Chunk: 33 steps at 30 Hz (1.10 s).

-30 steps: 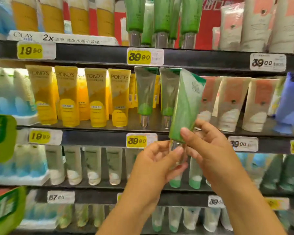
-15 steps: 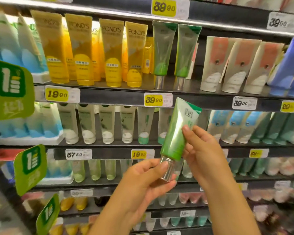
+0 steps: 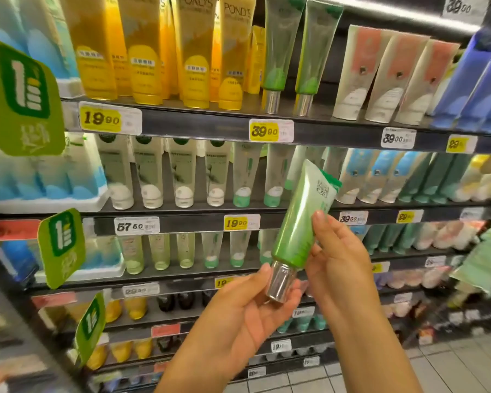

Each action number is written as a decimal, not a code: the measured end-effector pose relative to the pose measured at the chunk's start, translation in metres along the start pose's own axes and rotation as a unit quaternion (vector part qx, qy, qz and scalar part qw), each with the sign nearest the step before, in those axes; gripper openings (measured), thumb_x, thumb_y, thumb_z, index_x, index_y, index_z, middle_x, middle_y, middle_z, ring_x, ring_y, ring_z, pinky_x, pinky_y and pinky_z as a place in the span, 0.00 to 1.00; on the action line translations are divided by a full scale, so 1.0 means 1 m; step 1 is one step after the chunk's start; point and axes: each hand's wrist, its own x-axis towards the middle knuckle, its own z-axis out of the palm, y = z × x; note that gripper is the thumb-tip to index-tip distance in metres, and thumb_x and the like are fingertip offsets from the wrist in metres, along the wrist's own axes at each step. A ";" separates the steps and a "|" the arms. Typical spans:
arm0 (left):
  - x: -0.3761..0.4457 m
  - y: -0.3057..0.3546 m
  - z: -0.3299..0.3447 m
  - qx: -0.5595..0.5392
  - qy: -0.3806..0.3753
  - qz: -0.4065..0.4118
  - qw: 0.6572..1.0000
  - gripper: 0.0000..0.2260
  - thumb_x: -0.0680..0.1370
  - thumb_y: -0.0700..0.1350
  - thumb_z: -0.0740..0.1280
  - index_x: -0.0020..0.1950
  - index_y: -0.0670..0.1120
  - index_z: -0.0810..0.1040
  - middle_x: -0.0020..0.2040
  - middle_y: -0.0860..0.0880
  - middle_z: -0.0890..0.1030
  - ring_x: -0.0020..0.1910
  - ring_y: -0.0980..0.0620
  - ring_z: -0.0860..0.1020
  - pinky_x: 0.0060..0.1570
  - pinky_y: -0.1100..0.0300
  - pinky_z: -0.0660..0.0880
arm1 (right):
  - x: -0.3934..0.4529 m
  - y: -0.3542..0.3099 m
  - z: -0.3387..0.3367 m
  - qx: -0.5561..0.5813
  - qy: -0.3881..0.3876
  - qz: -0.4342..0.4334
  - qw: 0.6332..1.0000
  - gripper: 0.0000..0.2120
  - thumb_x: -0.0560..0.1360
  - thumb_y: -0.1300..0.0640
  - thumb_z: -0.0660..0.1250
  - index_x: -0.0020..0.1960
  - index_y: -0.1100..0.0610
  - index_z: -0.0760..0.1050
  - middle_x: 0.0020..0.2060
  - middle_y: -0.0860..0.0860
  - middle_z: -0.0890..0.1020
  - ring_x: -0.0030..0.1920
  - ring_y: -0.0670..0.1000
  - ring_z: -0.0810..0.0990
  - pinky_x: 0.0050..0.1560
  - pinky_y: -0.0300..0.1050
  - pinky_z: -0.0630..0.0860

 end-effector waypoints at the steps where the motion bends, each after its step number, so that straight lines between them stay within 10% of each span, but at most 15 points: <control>1: 0.000 -0.001 -0.002 0.000 0.001 0.003 1.000 0.12 0.67 0.41 0.68 0.42 0.32 0.83 0.44 0.32 0.82 0.39 0.43 0.84 0.34 0.58 0.81 | -0.002 0.001 0.000 -0.001 -0.003 -0.002 1.000 0.16 0.66 0.55 0.68 0.52 0.60 0.73 0.35 0.51 0.84 0.34 0.46 0.82 0.34 0.42 0.80; 25: -0.007 -0.003 -0.021 0.043 0.026 0.098 0.994 0.13 0.67 0.39 0.69 0.49 0.37 0.83 0.48 0.39 0.83 0.43 0.47 0.83 0.40 0.57 0.80 | -0.023 0.015 0.010 -0.227 -0.045 -0.091 0.968 0.23 0.68 0.56 0.72 0.62 0.52 0.71 0.51 0.45 0.78 0.47 0.44 0.79 0.37 0.31 0.76; 33: -0.015 -0.005 -0.013 0.055 0.020 0.082 0.995 0.10 0.66 0.39 0.69 0.43 0.37 0.84 0.44 0.38 0.83 0.41 0.46 0.84 0.38 0.57 0.80 | -0.034 0.007 0.004 -0.188 -0.063 -0.083 0.977 0.17 0.66 0.52 0.69 0.53 0.56 0.79 0.41 0.45 0.84 0.43 0.44 0.82 0.44 0.39 0.80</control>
